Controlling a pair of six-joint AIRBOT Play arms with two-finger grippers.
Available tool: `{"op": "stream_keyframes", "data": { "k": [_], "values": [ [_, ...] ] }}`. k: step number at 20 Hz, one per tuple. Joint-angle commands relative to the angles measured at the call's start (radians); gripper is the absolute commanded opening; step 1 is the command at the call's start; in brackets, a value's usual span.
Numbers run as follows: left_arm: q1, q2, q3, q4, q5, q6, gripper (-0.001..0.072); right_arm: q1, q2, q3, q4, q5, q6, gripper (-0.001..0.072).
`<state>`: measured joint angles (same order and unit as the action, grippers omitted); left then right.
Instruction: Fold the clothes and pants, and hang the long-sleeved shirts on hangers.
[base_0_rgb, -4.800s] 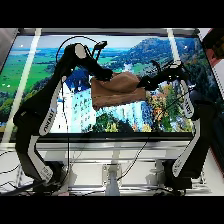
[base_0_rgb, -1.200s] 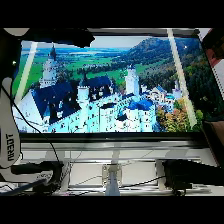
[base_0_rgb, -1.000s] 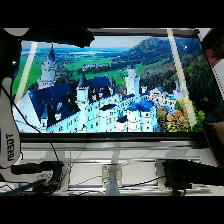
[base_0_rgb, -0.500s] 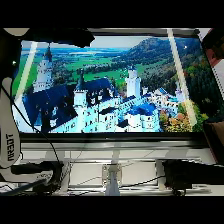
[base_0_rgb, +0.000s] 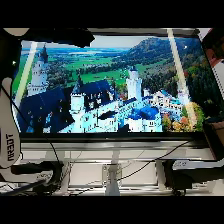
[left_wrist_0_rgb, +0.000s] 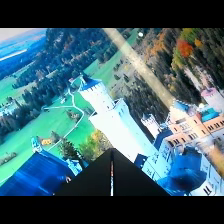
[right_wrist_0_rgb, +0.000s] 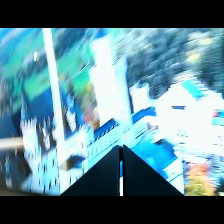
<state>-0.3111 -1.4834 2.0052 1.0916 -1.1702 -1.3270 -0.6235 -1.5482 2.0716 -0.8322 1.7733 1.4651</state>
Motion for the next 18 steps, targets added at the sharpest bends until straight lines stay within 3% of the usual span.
{"op": "stream_keyframes", "data": {
  "k": [1, 5, 9, 12, 18],
  "values": [
    [0.001, 0.0, 0.0, 0.0, 0.0, 0.0, 0.0012, 0.323, 0.051, -0.013, -0.164, 0.062, -0.008, 0.0039],
    [0.001, 0.0, 0.0, 0.0, 0.0, 0.0, 0.0013, 0.512, 0.168, -0.103, -0.51, 0.063, 0.019, 0.0039],
    [0.001, 0.0, 0.0, 0.0, 0.0, 0.0, 0.0012, 0.581, 0.299, -0.254, -0.555, 0.063, 0.026, 0.0038],
    [0.001, 0.0, 0.0, 0.0, 0.0, 0.0, 0.0012, 0.614, 0.445, -0.484, -0.642, 0.054, 0.101, 0.0038],
    [0.001, 0.0, 0.0, 0.0, 0.0, 0.0, 0.0013, 0.615, 0.637, -0.848, -0.79, -0.097, 0.117, 0.0039]
  ]
}}
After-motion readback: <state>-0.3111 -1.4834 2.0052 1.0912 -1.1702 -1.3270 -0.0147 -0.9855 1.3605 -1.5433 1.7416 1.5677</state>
